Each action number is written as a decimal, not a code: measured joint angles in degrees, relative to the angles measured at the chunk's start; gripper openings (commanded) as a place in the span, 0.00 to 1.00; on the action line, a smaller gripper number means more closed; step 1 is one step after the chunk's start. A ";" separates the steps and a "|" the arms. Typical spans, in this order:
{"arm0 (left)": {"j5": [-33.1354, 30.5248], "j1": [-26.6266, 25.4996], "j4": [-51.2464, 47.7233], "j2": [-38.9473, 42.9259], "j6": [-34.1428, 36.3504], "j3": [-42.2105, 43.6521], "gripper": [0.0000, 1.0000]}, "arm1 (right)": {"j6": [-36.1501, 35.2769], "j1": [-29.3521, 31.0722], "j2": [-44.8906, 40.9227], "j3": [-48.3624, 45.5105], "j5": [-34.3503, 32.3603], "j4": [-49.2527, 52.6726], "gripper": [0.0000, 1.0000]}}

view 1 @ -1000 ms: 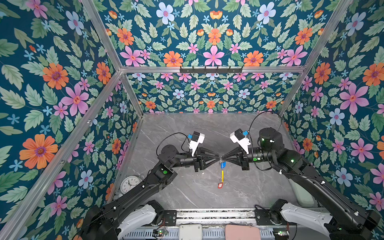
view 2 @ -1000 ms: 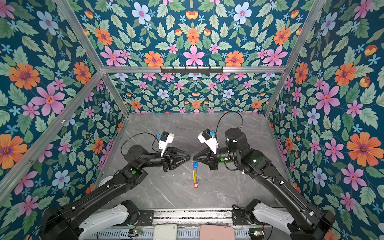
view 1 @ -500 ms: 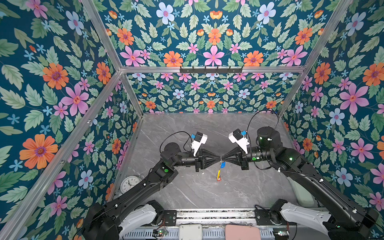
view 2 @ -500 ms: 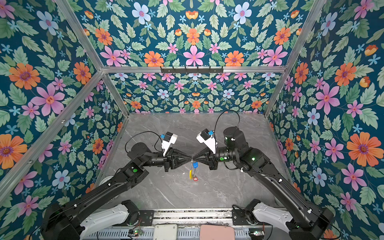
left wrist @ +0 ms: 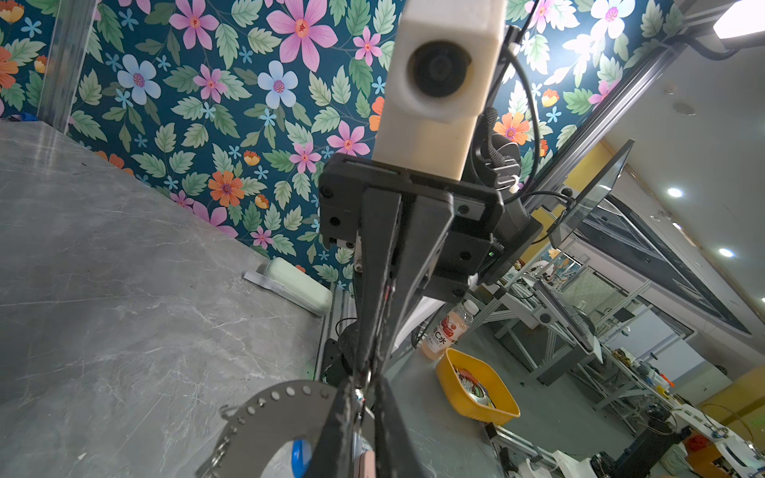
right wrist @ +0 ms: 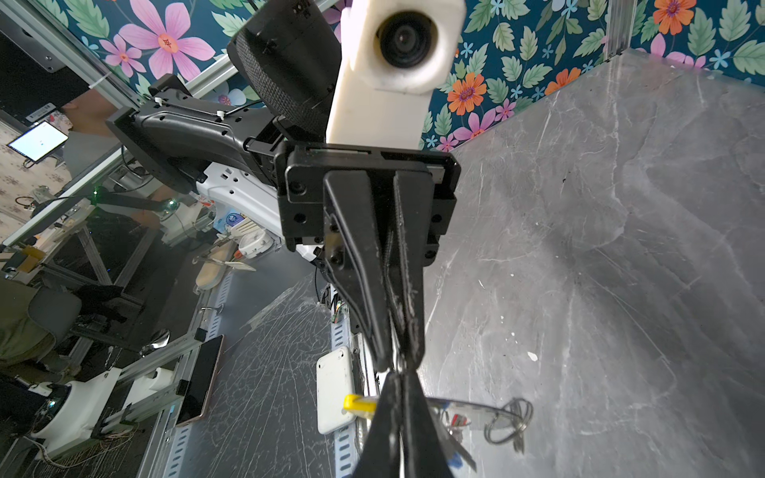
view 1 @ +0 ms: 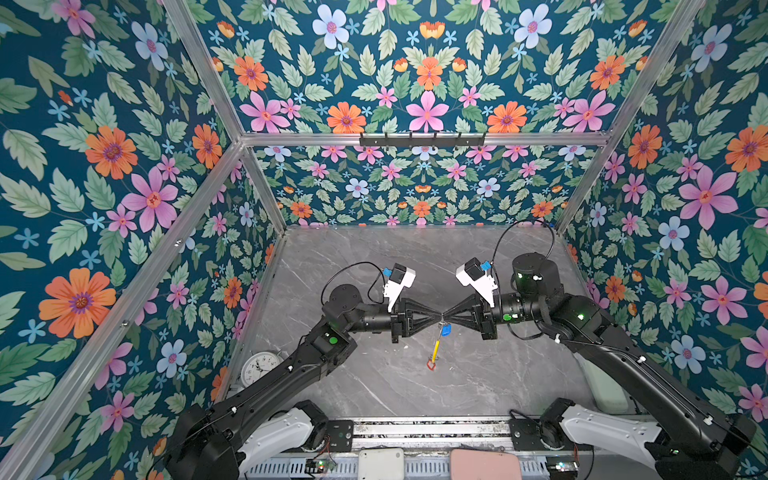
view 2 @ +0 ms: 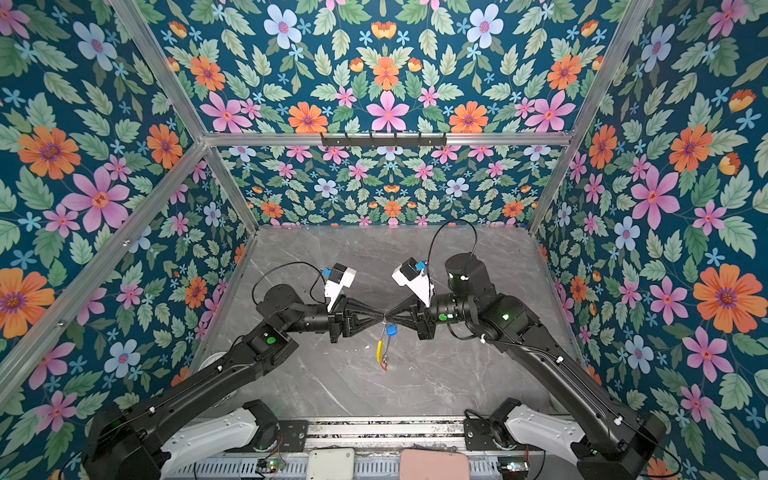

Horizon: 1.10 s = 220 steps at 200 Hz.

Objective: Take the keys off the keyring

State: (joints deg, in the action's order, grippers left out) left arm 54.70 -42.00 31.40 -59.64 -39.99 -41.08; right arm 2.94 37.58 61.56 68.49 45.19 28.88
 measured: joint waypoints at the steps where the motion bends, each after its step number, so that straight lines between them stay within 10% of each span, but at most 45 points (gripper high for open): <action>1: 0.00 0.00 -0.02 0.00 0.00 0.00 0.09 | 0.00 0.00 0.00 0.00 0.00 -0.02 0.00; 65: -0.52 0.00 -0.15 0.33 1.20 0.28 0.00 | 1.25 -0.02 0.46 -0.20 -0.15 -0.92 0.00; 111: -1.92 -0.07 0.74 1.95 2.62 1.97 0.00 | 4.11 0.02 -2.29 -2.73 -1.38 -6.49 0.49; 220: -7.08 -0.04 15.41 5.42 0.87 7.82 0.00 | 12.15 0.02 -13.09 -20.96 -4.83 -26.95 0.58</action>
State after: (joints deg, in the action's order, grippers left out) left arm 47.62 -42.04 46.81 -54.22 -39.11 -33.26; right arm 15.09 37.60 48.47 47.53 40.36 1.93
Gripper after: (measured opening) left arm 0.051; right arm 0.581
